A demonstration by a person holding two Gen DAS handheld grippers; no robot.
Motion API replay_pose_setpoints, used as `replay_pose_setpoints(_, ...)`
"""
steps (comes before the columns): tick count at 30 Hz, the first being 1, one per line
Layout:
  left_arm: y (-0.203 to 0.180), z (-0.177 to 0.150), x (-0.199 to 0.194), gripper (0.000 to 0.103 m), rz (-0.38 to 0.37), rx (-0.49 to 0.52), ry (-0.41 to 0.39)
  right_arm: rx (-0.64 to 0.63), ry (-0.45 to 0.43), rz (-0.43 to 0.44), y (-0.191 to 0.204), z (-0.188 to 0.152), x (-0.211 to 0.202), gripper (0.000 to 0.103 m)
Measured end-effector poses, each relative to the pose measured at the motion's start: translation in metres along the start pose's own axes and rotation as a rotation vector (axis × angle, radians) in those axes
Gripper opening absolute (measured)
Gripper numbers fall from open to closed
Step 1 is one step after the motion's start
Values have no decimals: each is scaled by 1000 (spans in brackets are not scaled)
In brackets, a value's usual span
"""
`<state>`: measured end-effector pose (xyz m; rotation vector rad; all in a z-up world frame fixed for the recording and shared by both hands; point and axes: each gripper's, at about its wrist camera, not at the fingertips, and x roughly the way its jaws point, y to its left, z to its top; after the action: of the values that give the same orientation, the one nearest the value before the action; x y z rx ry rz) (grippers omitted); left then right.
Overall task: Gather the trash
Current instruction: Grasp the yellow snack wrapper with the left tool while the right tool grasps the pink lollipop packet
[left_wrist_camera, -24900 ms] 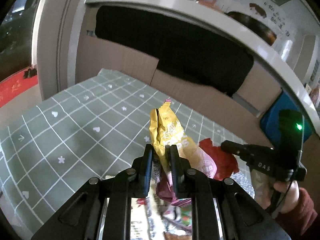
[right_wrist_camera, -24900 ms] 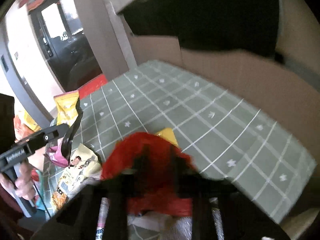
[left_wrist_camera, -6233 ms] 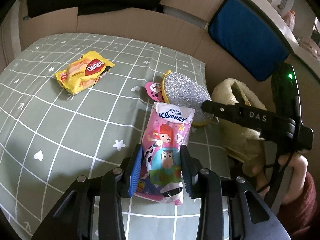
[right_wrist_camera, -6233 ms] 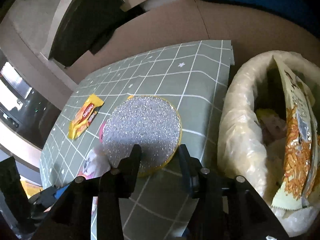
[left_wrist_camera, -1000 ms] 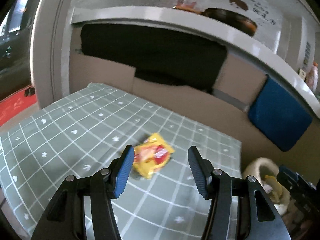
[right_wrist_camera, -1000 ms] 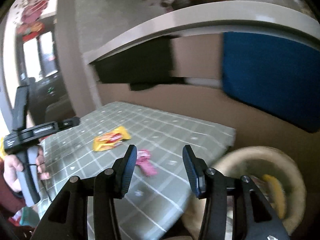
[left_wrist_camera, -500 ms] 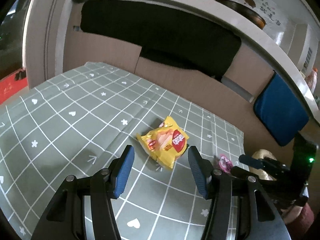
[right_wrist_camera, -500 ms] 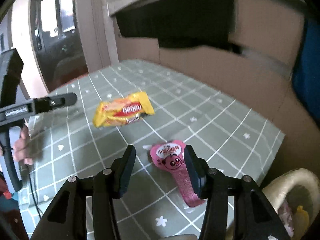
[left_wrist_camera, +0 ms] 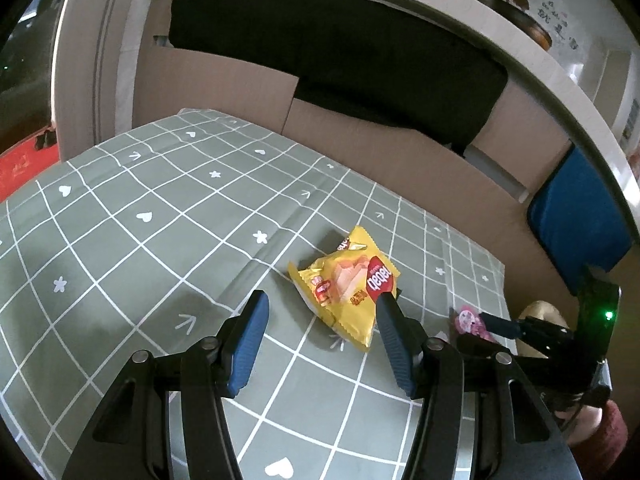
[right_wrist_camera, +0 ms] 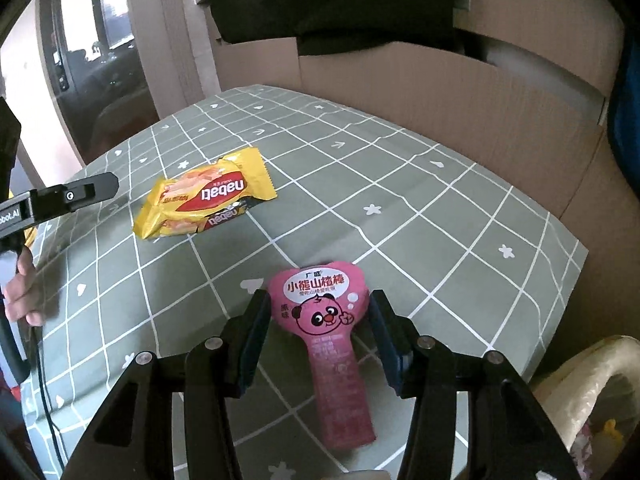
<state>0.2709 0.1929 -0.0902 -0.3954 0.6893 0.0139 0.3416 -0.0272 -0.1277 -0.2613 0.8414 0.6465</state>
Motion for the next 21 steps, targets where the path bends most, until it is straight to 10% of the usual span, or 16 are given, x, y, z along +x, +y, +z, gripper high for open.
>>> replay_pose_setpoints(21, -18, 37, 89, 57, -17, 139, 181, 242, -242, 38, -27, -44, -93, 47)
